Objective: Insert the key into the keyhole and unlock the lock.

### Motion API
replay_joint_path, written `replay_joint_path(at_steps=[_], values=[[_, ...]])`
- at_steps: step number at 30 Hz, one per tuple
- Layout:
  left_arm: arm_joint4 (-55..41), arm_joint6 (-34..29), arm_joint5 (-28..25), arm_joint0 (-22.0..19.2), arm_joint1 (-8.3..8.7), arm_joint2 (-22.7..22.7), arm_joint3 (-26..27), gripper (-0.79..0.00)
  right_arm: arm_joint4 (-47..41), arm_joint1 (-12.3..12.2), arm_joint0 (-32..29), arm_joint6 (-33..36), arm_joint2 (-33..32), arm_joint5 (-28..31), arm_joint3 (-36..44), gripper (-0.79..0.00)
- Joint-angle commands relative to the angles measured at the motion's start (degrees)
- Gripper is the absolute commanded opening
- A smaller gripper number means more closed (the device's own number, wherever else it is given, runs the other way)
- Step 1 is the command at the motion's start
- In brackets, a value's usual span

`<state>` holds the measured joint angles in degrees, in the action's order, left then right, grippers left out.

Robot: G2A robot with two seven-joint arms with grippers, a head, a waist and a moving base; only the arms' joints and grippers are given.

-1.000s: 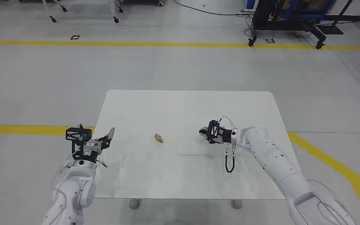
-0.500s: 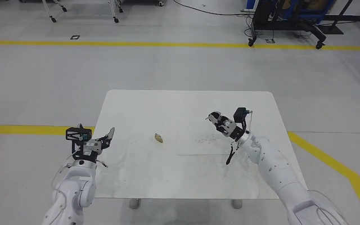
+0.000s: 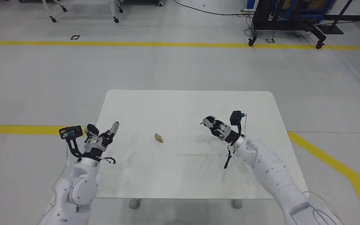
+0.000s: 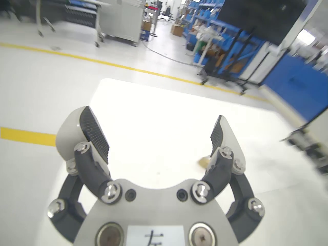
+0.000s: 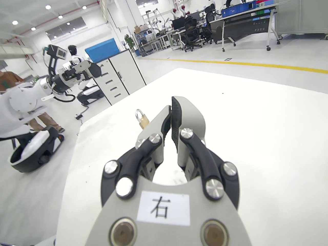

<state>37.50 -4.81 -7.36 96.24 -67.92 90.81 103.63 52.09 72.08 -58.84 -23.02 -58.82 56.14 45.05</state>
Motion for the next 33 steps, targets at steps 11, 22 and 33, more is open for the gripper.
replay_joint_path(at_steps=[11, 22, 33], values=[[-39.9, -20.1, -2.5, -15.1, -1.56, -10.2, -8.5, 0.000, -21.9, 2.8, 0.7, 2.9, 8.0, 1.9, 4.2, -0.785], [-56.8, -38.9, -0.5, -25.1, -1.92, -13.6, -20.4, 0.000, -31.7, 2.6, 2.3, 9.5, 10.5, 1.9, 5.5, -0.785], [-59.1, -39.7, -1.2, -25.0, -1.96, -13.3, -17.3, 0.000, -35.9, 2.9, 0.7, 10.8, 11.1, 1.9, 7.6, -0.785]])
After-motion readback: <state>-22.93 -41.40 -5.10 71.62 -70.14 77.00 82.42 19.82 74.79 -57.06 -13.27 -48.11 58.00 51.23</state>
